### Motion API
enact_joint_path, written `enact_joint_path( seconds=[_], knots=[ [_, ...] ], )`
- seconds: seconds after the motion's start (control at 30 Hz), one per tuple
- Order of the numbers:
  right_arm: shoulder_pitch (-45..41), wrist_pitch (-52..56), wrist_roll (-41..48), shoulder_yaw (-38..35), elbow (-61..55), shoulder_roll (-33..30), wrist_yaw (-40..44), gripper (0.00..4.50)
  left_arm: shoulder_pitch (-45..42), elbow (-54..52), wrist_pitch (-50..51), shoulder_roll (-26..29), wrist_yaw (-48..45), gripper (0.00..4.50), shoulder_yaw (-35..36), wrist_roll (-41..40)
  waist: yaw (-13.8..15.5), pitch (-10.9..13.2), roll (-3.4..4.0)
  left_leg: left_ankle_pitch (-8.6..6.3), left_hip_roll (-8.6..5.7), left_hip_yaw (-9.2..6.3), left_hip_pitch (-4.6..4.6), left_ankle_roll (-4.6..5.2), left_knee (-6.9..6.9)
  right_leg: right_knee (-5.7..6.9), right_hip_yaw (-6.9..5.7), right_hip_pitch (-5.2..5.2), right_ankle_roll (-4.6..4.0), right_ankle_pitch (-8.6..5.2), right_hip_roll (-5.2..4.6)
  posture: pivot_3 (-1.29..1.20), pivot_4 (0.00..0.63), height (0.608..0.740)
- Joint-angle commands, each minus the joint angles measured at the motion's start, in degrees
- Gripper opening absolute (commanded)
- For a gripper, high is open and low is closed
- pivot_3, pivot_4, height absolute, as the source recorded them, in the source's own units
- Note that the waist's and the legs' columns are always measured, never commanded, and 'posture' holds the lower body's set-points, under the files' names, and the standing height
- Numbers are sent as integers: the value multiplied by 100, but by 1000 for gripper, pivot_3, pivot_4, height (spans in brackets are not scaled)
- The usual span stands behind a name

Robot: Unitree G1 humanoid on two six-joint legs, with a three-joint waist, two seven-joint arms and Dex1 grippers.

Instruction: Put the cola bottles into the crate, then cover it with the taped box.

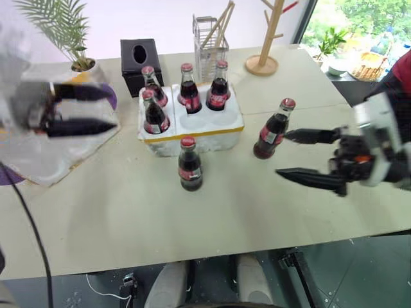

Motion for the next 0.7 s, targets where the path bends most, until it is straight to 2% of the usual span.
enact_joint_path(
  seconds=[0.03, 0.1, 0.33, 0.53, 0.7],
  knots=[
    [-63, -255, -236, 410, -280, 312, -240, 4500, 708, -705, -34, 198, -28, 4444, 565, -141, -1, 0, -1, 1, 1, -2, 1, -1, 0, 2, 0, 1, -2, 1, 1, 0, 150, 740],
    [-93, -340, -354, 716, -268, 524, -272, 4500, 1171, -983, -130, 176, 39, 4444, 738, -122, -10, 0, -2, 3, 4, -2, 3, -5, 0, 4, 0, 0, -3, 1, 3, 0, 150, 740],
    [-631, -1278, -1874, 2322, 631, 1621, -329, 4500, 2030, -1387, -711, 8, 290, 4444, 694, 96, -23, -1, -2, 4, 6, 1, 5, -8, -6, 2, 0, -5, -5, 1, 4, 0, 150, 740],
    [-1065, -1775, -2641, 3077, 1479, 2484, -260, 4500, 2066, -1339, -903, 16, 397, 4444, 608, 70, -22, -1, -2, 5, 4, 0, 3, -9, -7, 3, 0, -10, -6, 2, 6, 0, 150, 740],
    [-1288, -1846, -2815, 3292, 1855, 2974, -172, 4500, 1955, -1284, -1006, 45, 426, 4444, 496, 76, -22, -1, -2, 5, 4, -1, 3, -10, -8, 6, 0, -13, -7, 2, 7, 0, 150, 740]
  ],
)
